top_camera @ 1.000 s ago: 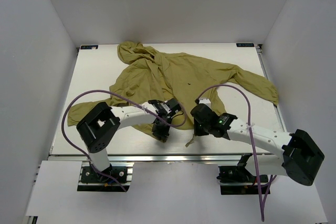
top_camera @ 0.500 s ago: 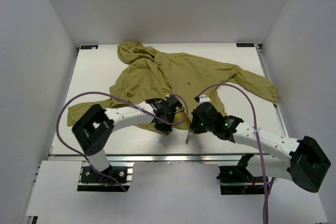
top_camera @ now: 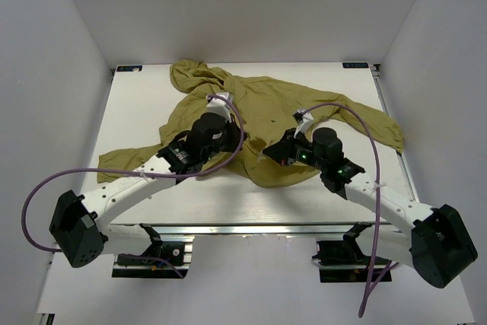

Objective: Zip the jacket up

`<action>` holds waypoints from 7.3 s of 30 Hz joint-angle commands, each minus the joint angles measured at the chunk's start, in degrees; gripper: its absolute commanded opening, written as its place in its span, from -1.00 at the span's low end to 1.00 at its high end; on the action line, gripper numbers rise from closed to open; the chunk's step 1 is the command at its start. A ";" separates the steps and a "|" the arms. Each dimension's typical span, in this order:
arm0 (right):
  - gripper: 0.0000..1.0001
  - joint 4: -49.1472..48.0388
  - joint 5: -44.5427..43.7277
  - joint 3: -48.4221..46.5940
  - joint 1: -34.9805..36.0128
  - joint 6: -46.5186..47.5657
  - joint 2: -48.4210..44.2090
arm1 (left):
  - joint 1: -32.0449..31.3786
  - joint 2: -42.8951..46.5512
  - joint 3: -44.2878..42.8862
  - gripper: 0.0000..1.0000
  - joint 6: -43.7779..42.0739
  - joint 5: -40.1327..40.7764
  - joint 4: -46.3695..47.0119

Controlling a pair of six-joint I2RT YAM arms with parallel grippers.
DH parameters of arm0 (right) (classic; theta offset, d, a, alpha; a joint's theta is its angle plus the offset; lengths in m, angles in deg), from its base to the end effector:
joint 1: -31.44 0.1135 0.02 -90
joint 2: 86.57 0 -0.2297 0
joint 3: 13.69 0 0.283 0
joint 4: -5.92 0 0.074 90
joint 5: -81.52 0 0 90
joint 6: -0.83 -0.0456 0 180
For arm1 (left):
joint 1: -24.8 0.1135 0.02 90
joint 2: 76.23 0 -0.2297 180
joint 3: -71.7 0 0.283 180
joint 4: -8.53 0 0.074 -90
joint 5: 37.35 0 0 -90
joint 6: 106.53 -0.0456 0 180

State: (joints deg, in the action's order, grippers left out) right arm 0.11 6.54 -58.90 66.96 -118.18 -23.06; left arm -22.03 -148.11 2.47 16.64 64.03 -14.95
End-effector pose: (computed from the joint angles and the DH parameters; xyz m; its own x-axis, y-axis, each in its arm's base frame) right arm 0.2385 0.1848 0.2047 -0.5259 0.2001 -0.8267 -0.5855 0.6199 0.5225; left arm 0.2377 -0.2402 0.2664 -0.5771 -0.1688 -0.7990 0.3322 0.8453 -0.4185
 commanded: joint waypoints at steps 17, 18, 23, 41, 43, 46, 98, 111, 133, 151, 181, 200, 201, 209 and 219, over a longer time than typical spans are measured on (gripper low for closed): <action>-1.00 30.34 -6.93 -3.68 5.33 4.94 11.99 | 2.62 -3.45 5.75 -1.00 1.99 -6.80 -3.78; -1.00 30.78 -7.29 -3.59 5.78 4.67 12.34 | 2.62 -3.27 6.10 -1.00 2.25 -7.07 -3.78; -0.63 33.07 -10.10 -3.68 8.32 2.21 13.84 | 2.62 -2.66 8.04 -1.00 3.30 -8.65 -3.70; 0.05 37.37 -17.13 -6.75 12.19 -0.34 16.56 | 2.62 -0.98 9.97 -1.00 3.57 -9.00 -4.31; 0.05 39.65 -20.29 -7.72 14.20 -0.95 18.05 | 2.62 -0.90 9.97 -1.00 3.57 -8.65 -4.66; 0.03 45.08 -26.61 -10.44 17.98 -4.28 21.47 | 2.53 -0.90 9.80 -1.00 3.48 -8.04 -4.92; -0.63 40.28 -17.49 -7.55 18.52 -6.76 16.03 | 2.53 -1.86 9.97 -1.00 3.92 -11.38 -5.19; -1.00 37.83 -16.26 -7.54 18.44 -4.48 15.43 | 2.62 -1.60 9.01 -1.00 3.48 -10.94 -6.07; -1.00 -32.99 33.83 0.27 -5.91 -12.36 11.81 | 4.73 10.53 11.20 -1.00 1.20 -11.03 6.15; -1.00 -37.26 34.90 0.54 -5.47 -12.57 14.81 | 8.60 10.88 14.45 -1.00 5.49 -18.94 10.81; -1.00 -34.96 26.19 -3.24 -2.83 -2.54 15.51 | 9.39 10.36 13.49 -1.00 9.28 -16.56 8.26; -1.00 -29.60 27.16 -5.79 -1.60 0.36 16.30 | 9.39 10.53 12.87 -1.00 8.76 -17.62 7.99; -1.00 -28.98 27.16 -5.96 -1.69 0.62 16.30 | 9.39 10.62 12.87 -1.00 8.76 -17.62 7.99; -1.00 -28.63 27.69 -5.79 -1.51 0.98 15.95 | 9.39 10.62 12.87 -1.00 8.76 -17.53 7.99; -1.00 -28.71 27.51 -6.40 -0.90 0.98 16.56 | 9.39 10.70 12.87 -1.00 8.58 -18.05 8.61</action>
State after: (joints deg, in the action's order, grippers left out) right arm -27.73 33.67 -62.72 65.39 -118.49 -6.08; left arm -12.85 -138.07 17.38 25.91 46.59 -6.93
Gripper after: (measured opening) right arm 0.020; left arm 0.009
